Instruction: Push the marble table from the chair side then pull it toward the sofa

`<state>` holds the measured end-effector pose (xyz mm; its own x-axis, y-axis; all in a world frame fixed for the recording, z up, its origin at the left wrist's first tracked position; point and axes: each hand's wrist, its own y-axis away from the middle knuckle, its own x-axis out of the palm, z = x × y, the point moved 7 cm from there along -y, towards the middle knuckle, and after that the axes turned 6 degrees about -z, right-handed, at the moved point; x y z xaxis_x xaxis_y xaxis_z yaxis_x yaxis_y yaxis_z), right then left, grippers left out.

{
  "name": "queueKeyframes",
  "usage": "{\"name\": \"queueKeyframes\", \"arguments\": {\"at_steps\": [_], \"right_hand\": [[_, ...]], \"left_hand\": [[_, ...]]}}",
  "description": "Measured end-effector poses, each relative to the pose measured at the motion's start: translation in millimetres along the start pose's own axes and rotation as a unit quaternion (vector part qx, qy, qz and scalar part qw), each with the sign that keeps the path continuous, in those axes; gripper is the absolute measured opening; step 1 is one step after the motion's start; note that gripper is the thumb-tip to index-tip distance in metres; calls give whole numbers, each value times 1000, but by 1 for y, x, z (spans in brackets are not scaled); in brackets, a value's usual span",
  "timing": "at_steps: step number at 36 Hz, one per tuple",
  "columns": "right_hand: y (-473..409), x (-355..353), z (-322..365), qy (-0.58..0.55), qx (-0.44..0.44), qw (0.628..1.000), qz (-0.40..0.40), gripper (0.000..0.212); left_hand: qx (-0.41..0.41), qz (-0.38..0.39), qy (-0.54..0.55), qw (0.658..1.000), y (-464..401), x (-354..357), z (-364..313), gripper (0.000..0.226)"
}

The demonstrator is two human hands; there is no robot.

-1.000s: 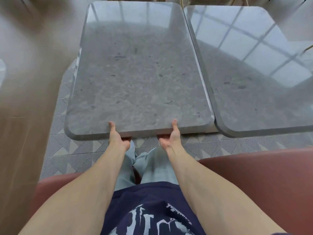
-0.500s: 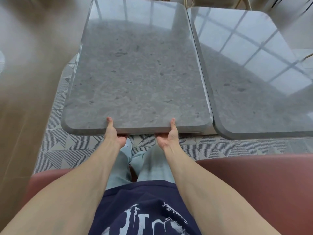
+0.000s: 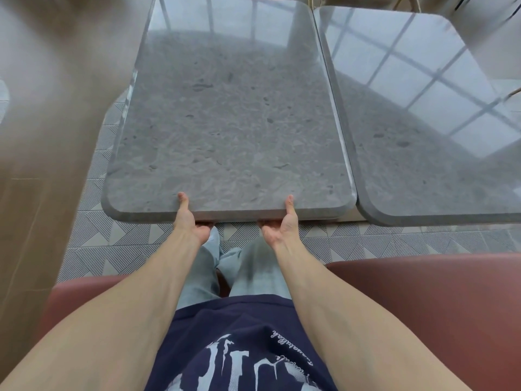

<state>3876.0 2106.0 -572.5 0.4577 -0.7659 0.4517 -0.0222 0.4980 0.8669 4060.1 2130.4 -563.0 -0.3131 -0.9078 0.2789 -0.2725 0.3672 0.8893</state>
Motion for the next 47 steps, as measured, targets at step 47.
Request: {"name": "queueKeyframes", "arguments": {"at_steps": [47], "right_hand": [[13,-11,-4,9,-16,999,-30,59]], "left_hand": [[-18,-9,31,999,2,-20,6,79]]}}
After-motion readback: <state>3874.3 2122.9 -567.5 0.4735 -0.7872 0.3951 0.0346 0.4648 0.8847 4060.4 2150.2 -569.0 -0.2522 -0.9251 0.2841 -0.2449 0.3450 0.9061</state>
